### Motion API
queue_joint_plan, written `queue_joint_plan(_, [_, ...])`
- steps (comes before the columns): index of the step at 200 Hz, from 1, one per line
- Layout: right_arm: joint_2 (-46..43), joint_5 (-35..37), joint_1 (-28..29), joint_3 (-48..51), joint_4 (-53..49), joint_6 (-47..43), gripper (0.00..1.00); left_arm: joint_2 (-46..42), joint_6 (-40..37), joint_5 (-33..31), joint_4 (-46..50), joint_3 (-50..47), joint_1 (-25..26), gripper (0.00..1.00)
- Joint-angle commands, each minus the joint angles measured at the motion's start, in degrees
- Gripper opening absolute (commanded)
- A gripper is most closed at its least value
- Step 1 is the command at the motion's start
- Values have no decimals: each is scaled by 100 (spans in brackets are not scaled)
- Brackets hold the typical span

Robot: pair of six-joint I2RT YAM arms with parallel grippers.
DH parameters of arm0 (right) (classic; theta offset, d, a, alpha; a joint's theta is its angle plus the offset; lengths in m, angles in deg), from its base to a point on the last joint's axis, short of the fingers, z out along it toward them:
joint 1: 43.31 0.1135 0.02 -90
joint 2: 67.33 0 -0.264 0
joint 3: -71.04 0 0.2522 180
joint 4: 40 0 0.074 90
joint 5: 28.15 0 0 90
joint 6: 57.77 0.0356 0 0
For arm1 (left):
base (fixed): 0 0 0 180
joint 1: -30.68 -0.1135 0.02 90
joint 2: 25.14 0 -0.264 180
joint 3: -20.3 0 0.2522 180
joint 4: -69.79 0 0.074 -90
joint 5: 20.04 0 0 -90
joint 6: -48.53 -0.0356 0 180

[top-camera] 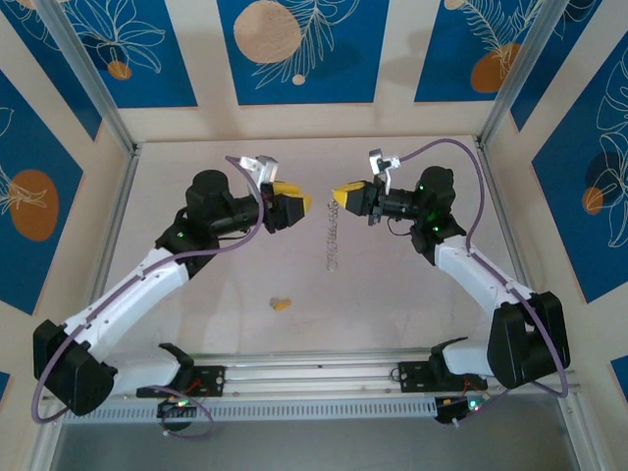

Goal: Put the keys on the keyring

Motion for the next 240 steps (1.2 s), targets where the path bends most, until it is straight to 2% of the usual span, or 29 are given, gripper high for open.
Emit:
queue_joint_plan(1, [49, -155, 47, 179, 788, 508, 0, 117, 245, 599, -578, 124, 48, 48])
queue_joint_plan(67, [51, 83, 146, 333, 963, 687, 0, 339, 618, 789, -1499, -280, 47, 44])
queue_joint_plan(113, [36, 197, 145, 324, 1170, 869, 0, 520, 951, 884, -2115, -487, 50, 35])
queue_joint_plan(145, [37, 387, 146, 316, 1326, 1072, 0, 539, 1097, 951, -2407, -562, 49, 32])
queue_joint_plan(240, [156, 508, 296, 160, 1609, 1440, 0, 695, 1383, 916, -3004, -680, 59, 32])
